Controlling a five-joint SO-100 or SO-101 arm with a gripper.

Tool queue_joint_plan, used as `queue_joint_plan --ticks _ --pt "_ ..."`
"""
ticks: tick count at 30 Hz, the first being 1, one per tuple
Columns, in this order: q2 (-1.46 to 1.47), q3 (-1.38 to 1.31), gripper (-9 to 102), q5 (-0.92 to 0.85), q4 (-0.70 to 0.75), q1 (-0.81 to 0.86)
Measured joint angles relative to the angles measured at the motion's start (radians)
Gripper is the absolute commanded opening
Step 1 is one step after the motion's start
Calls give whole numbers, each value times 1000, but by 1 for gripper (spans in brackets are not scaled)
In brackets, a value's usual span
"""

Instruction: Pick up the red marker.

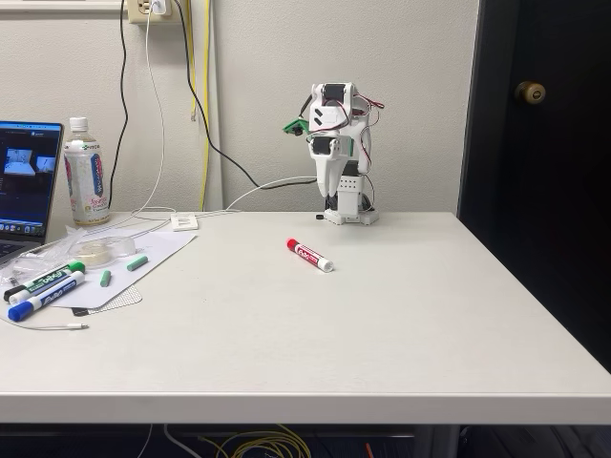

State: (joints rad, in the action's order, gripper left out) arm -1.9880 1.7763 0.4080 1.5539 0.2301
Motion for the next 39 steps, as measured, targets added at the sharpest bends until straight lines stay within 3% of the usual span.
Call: queue_joint_plan --ticks 5,20,39 --pt "11 0 25 -2 21 3" --pt "23 135 28 40 3 94" --pt "137 199 33 -48 -117 224"
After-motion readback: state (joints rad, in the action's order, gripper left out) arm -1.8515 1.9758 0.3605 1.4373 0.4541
